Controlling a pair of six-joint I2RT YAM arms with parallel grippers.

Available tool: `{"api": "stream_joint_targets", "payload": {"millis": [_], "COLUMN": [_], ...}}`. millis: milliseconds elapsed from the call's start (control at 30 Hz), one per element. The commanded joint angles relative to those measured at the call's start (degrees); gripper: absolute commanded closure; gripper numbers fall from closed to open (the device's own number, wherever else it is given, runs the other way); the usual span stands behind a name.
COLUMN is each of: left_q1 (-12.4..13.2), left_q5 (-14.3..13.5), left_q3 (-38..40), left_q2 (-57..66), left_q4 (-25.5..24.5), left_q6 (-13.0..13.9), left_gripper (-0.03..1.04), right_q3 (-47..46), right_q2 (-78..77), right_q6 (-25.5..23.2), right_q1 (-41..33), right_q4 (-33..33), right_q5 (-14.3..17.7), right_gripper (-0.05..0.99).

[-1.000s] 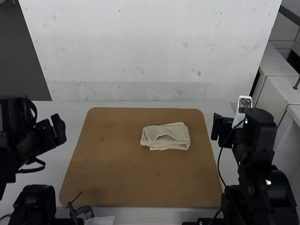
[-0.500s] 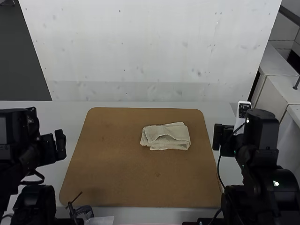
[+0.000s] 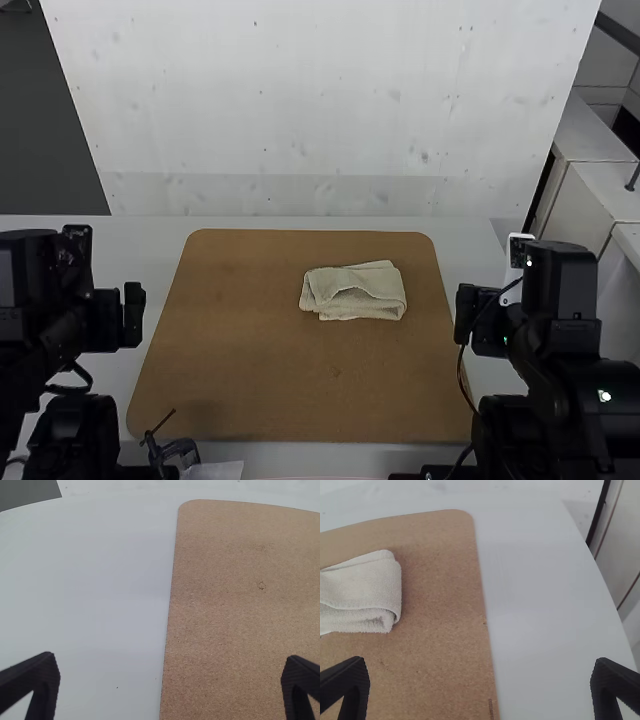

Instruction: Fold the towel.

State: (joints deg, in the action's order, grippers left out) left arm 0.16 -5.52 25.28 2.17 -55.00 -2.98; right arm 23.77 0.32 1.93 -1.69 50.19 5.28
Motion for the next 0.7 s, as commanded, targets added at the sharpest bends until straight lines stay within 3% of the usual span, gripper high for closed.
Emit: {"api": "stream_joint_targets", "payload": {"millis": [0,300,667], "left_q1": [0.45,0.45,0.45], "left_q5": [1.12,1.12,1.12], "left_q3": [0.3,0.3,0.3], "left_q2": [-0.59,-0.68,-0.68], "left_q4": [0.42,0.42,0.42], "left_q6": [1.49,1.49,1.49], "left_gripper": [0.01,0.01,0.01], "right_q3": [0.66,1.89,1.89], "right_q2": [-0.32,-0.05,-0.14], "right_q6": [-1.67,-1.93,-2.02], "right_q1": [-0.15,0.02,0.02], "right_q4": [0.25,5.62,5.53], "right_q5": [-2.82,-4.75,-4.93], "right_gripper": [-0.03,-0.03,-0.03]}}
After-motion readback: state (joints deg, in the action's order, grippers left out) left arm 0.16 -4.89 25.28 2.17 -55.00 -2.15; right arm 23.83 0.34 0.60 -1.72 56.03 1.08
